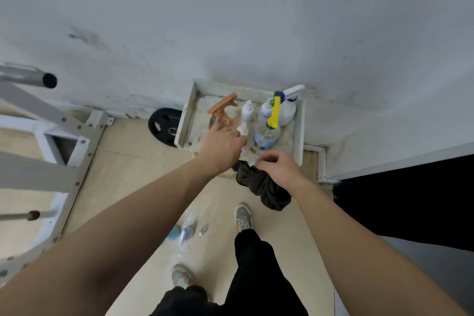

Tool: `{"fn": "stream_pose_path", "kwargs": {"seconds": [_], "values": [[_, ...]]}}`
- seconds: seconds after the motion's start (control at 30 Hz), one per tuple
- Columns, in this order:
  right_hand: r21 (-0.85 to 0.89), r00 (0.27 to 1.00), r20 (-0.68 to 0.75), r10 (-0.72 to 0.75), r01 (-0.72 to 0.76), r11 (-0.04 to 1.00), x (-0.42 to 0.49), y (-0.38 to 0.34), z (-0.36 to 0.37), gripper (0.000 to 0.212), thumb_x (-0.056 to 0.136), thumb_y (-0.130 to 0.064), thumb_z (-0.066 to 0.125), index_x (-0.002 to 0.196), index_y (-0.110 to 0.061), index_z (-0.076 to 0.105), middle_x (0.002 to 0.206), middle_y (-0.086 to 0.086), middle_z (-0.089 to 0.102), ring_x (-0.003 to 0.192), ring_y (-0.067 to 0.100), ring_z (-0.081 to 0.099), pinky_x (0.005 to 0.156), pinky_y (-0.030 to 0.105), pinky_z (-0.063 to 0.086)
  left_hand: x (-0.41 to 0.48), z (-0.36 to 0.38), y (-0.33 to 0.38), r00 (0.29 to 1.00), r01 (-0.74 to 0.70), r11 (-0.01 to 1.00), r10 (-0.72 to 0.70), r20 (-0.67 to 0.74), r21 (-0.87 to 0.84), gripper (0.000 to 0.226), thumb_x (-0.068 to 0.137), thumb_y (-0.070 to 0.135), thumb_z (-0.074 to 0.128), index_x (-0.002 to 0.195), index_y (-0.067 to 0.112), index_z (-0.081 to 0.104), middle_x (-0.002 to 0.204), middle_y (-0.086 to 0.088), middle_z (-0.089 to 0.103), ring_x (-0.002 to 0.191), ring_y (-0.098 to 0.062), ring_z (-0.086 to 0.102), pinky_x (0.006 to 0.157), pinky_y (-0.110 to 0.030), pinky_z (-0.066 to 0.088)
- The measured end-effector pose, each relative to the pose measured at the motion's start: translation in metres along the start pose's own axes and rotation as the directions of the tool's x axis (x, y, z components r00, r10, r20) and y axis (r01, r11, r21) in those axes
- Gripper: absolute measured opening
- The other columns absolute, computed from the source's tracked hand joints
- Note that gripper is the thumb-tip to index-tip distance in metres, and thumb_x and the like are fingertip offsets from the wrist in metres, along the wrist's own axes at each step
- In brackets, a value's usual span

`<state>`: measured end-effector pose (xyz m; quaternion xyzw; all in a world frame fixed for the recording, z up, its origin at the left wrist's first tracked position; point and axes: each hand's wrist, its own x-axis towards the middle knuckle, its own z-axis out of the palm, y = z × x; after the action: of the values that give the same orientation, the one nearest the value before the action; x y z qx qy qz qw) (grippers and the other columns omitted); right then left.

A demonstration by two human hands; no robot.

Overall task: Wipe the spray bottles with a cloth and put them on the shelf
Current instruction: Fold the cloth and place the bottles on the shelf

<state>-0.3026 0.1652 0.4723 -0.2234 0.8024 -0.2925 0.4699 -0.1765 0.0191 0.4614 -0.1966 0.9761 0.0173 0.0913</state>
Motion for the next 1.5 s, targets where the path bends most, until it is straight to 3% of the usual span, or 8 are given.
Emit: {"fn": "stream_pose_path", "kwargs": {"seconds": [0.23,0.4,0.5,0.63,0.83,1.1,1.37,1.5], "values": [[-0.359,0.984,0.176,-0.019,0.082,0.930,-0.029,0.008,0.131,0.012,0.084,-0.029,0.073,0.075,-0.022,0.070,0.081,-0.003,0.069,0.085,0.019,0.064,0.072,0.032,0.049,-0.159,0.091,-0.031,0.923,0.332,0.919,-0.270,0.274,-0.212,0.022,0.094,0.029,0.050,0.110,0.024,0.065,0.107,0.002,0.067,0.099,-0.026,0.063,0.087,-0.038,0.037],[-0.573,0.953,0.303,0.014,0.170,0.802,-0.025,0.045,0.234,0.046,0.089,-0.058,0.065,0.076,-0.014,0.065,0.074,0.002,0.066,0.073,0.021,0.063,0.069,0.036,0.049,-0.263,0.187,-0.045,0.769,0.584,0.761,-0.407,0.493,-0.283,0.027,0.096,0.030,0.048,0.117,0.023,0.064,0.115,0.000,0.064,0.108,-0.025,0.061,0.086,-0.034,0.035],[-0.661,0.936,0.342,0.079,0.180,0.728,-0.007,0.093,0.284,0.053,0.092,-0.060,0.059,0.076,-0.010,0.062,0.073,0.006,0.066,0.069,0.024,0.063,0.064,0.035,0.048,-0.312,0.256,-0.033,0.656,0.720,0.634,-0.489,0.574,-0.282,0.026,0.096,0.030,0.049,0.115,0.021,0.064,0.118,-0.001,0.066,0.109,-0.026,0.061,0.085,-0.034,0.039],[-0.747,0.908,0.372,0.191,0.170,0.643,0.038,0.186,0.336,0.022,0.090,-0.042,0.063,0.101,-0.023,0.060,0.101,0.001,0.067,0.091,0.024,0.063,0.079,0.037,0.052,-0.342,0.360,0.003,0.530,0.834,0.467,-0.526,0.666,-0.294,0.035,0.096,0.033,0.051,0.128,0.022,0.057,0.125,-0.001,0.064,0.115,-0.026,0.060,0.090,-0.035,0.046],[-0.737,0.879,0.380,0.288,0.099,0.668,0.124,0.336,0.413,0.049,0.085,-0.032,0.067,0.130,-0.029,0.049,0.121,-0.004,0.061,0.108,0.023,0.060,0.092,0.037,0.049,-0.312,0.522,0.039,0.422,0.901,0.255,-0.707,0.568,-0.352,0.052,0.092,0.038,0.062,0.137,0.017,0.046,0.130,-0.005,0.056,0.118,-0.027,0.052,0.088,-0.038,0.047],[-0.697,0.916,0.334,0.222,0.082,0.712,0.239,0.467,0.523,0.071,0.086,-0.031,0.063,0.148,-0.033,0.030,0.127,0.002,0.060,0.109,0.028,0.060,0.083,0.036,0.047,-0.258,0.697,0.032,0.403,0.871,0.167,-0.782,0.476,-0.462,0.070,0.086,0.040,0.072,0.144,0.020,0.037,0.136,-0.007,0.046,0.113,-0.033,0.050,0.084,-0.044,0.050],[-0.727,0.920,0.328,0.216,0.100,0.680,0.271,0.507,0.565,0.052,0.094,-0.034,0.055,0.145,-0.034,0.047,0.141,-0.012,0.058,0.126,0.022,0.056,0.100,0.036,0.047,-0.256,0.745,0.029,0.471,0.827,0.204,-0.760,0.447,-0.524,0.031,0.097,0.035,0.057,0.126,0.023,0.055,0.113,-0.002,0.054,0.088,-0.031,0.057,0.066,-0.035,0.039],[-0.734,0.915,0.336,0.224,0.105,0.671,0.268,0.510,0.568,0.043,0.094,-0.033,0.050,0.136,-0.034,0.056,0.137,-0.010,0.060,0.121,0.024,0.058,0.097,0.037,0.048,-0.270,0.740,0.026,0.495,0.807,0.240,-0.773,0.397,-0.539,0.019,0.093,0.025,0.059,0.110,0.017,0.056,0.102,-0.002,0.058,0.080,-0.032,0.056,0.063,-0.039,0.043]]}}
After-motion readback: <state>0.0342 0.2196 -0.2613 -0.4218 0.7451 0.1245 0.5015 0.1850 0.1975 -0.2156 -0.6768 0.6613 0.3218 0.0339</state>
